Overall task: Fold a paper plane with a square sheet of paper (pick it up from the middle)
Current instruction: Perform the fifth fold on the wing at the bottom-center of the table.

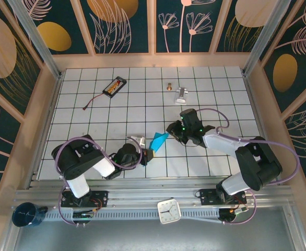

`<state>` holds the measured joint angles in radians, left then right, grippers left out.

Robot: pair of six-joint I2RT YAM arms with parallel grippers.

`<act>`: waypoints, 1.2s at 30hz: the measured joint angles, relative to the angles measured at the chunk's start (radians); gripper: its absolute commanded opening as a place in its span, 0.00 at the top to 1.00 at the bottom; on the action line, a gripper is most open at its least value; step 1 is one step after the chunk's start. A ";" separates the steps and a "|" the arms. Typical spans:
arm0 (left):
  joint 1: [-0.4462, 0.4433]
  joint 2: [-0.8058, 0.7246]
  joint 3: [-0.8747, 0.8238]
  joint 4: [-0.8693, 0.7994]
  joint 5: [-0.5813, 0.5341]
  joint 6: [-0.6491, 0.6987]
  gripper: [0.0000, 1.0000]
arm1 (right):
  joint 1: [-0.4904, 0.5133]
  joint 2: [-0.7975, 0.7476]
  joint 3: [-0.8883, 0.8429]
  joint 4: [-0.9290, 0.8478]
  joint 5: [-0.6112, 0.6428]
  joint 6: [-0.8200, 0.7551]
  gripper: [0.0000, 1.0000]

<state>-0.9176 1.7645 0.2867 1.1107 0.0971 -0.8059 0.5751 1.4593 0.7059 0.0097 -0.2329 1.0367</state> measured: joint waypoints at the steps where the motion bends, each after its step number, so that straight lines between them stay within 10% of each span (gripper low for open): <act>1: 0.002 0.002 -0.003 0.010 0.001 -0.011 1.00 | 0.000 0.000 -0.001 0.000 0.000 -0.003 0.70; 36: 0.016 0.040 0.008 0.063 0.017 -0.195 1.00 | 0.129 0.204 0.051 0.134 -0.103 -0.096 0.92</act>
<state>-0.9012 1.8042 0.2947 1.1732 0.1143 -1.0008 0.7044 1.6630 0.7570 0.1432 -0.3355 0.9405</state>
